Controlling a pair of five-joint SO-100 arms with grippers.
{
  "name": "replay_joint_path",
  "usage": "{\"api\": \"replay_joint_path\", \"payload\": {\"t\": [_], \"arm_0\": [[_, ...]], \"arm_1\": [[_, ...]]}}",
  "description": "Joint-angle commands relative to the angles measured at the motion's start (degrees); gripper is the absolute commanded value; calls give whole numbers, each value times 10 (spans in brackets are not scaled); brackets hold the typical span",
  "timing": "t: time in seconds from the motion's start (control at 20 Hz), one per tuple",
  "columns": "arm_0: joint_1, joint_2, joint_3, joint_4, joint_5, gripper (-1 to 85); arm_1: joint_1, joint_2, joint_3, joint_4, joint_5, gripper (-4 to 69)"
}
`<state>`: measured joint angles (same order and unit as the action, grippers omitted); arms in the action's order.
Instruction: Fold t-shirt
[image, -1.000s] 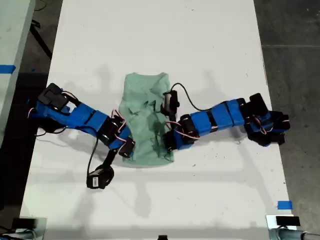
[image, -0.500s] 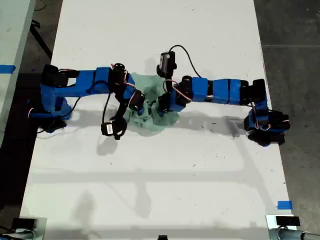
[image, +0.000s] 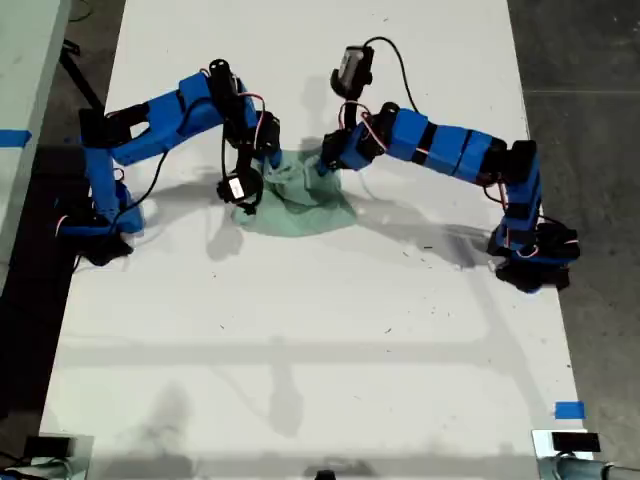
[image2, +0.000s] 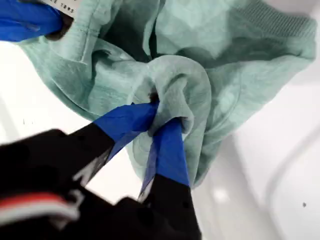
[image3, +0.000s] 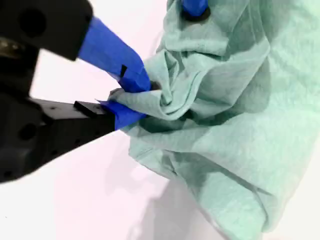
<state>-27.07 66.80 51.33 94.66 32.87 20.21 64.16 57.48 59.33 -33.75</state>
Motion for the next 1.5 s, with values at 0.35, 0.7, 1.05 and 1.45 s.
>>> {"api": "replay_joint_path", "payload": {"t": [0.35, 0.7, 1.05, 1.45], "arm_0": [[-125, 84, -8, 32, 2, 228], [-188, 226, 35, 33, 56, 244], [-142, 493, 367, -43, 33, 41], [112, 982, 894, -200, -161, 1]], "arm_1": [[105, 62, -52, 43, -18, 361], [144, 188, -6, 107, -50, 266], [131, 498, 324, 96, -45, 145], [-63, 1018, 885, 39, 152, -11]]}}
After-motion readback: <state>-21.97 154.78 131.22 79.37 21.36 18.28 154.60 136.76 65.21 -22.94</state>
